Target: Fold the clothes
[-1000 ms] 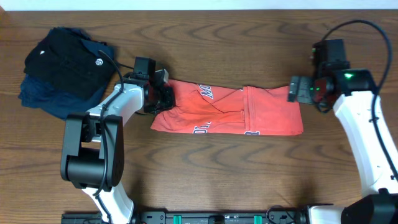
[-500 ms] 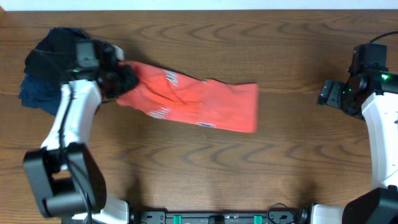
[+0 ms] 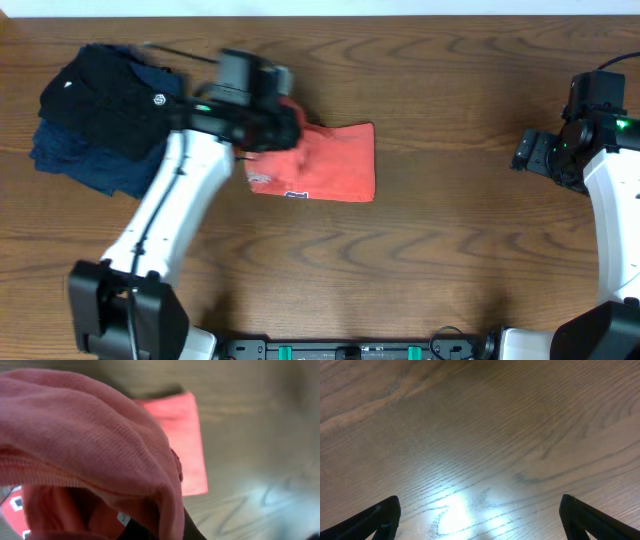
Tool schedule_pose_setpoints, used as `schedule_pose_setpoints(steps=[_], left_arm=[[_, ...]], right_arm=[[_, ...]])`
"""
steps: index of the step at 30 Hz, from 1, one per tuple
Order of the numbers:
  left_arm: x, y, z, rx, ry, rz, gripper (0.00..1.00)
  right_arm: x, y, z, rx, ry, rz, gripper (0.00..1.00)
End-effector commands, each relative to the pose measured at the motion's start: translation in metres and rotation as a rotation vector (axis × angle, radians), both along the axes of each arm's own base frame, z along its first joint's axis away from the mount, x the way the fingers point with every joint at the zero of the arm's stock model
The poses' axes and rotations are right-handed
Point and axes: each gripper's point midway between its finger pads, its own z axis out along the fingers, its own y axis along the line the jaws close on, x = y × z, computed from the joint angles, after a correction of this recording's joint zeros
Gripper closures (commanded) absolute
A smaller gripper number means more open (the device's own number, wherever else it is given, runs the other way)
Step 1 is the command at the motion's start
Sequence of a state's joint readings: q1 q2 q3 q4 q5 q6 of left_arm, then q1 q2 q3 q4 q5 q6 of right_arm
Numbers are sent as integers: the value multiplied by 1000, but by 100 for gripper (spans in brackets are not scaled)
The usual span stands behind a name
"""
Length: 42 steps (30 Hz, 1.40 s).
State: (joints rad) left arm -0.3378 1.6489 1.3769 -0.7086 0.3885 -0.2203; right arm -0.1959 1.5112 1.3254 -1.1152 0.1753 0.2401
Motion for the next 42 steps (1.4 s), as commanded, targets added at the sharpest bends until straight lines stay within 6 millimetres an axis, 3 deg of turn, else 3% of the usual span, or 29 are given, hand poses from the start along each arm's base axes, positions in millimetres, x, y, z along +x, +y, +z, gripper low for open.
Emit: schedule_pose_setpoints(steps=[1,6,13,14,16,18,20,23,26,29,31,34,39,42], left_arm=[[-3,-26,-17,56,7,-48,94],[-10,-63,-33,55,-1,-130,94],[-11,-81,-44,42,5,-134,92],[-11,-85,-42,32,3,-139,83],[-16,-104,-33,-53,-2,-191,51],[-24,-131,-13,-195,-22,-295,32],[-25,-142,10,-288,-85,-379,14],[-4,-118,43,-319,-170,-324,12],[23,-63,74,-318,-242,-196,12],[40,-2,84,-298,-245,-50,12],[46,36,78,-287,-199,57,12],[44,73,57,-258,-104,160,12],[32,104,14,-135,57,272,12],[23,108,-5,-98,132,289,12]], right_arm=[[-2,-2,6,-5,-13,4,1],[-1,2,5,17,-18,11,1],[-1,2,5,19,-17,12,1],[-1,2,5,19,-18,12,1],[1,5,5,37,-24,18,1],[4,13,4,80,-40,32,1],[11,26,5,143,-67,83,1],[18,53,7,258,-100,203,1],[22,82,12,345,-130,346,4],[25,115,17,412,-154,498,5],[27,140,19,444,-164,581,5],[30,177,14,454,-156,688,5],[32,247,-8,480,-121,871,5],[42,268,-31,394,-99,870,2]])
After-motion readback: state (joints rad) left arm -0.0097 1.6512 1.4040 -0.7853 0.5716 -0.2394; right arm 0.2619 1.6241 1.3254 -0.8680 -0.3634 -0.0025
